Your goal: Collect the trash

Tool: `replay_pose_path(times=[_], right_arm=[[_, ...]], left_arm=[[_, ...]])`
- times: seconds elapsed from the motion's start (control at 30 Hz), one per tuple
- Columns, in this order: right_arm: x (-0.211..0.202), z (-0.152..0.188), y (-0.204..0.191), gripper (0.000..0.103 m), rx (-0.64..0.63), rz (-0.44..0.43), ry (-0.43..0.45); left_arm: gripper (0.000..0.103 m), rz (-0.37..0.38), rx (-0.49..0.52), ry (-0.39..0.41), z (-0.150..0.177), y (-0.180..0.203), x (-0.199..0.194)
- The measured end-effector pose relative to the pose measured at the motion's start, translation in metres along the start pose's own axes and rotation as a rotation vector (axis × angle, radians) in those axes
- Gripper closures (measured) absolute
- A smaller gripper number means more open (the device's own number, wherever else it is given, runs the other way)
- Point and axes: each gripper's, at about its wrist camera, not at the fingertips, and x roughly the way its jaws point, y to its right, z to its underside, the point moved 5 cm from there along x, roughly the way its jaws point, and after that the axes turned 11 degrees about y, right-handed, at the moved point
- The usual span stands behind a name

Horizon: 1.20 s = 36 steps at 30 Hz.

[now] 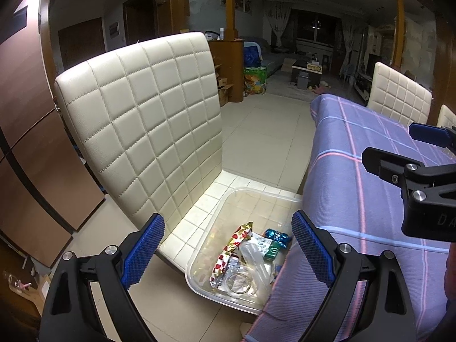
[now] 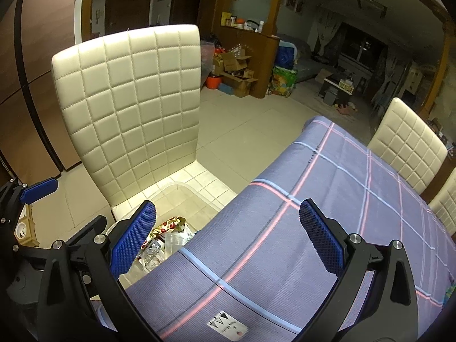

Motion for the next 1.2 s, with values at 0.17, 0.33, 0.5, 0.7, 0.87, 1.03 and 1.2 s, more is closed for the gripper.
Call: replay_pose_path(times=[0.17, 0.33, 0.5, 0.7, 0.87, 1.03, 1.2], right_arm=[[-0.017, -0.002, 0.011, 0.004, 0.007, 0.020, 0.029], [-0.035, -0.003, 0.027, 0.004, 0.036, 0.040, 0.054], [-0.058, -0.004, 0.048, 0.004, 0.057, 0.074, 0.085], [-0.091, 0.000, 0.079, 0.004, 0.096, 0.132, 0.131], [-0.119, 0.008, 0.107, 0.004, 0.119, 0.186, 0.152], [-0.144, 0.022, 0.130, 0.004, 0.153, 0.234, 0.164], [-0.170, 0.042, 0.153, 0.004, 0.190, 0.285, 0.172]], left_arm=[[0.014, 0.018, 0.000, 0.033, -0.012, 0.011, -0.016], [0.014, 0.033, 0.020, 0.062, -0.020, 0.027, -0.030], [0.014, 0.078, 0.021, 0.097, -0.031, 0.049, -0.046], [0.014, 0.134, 0.041, 0.135, -0.042, 0.082, -0.065], [0.014, 0.187, 0.067, 0.150, -0.045, 0.112, -0.079], [0.014, 0.250, 0.095, 0.160, -0.044, 0.148, -0.092], [0.014, 0.299, 0.135, 0.168, -0.038, 0.182, -0.104]])
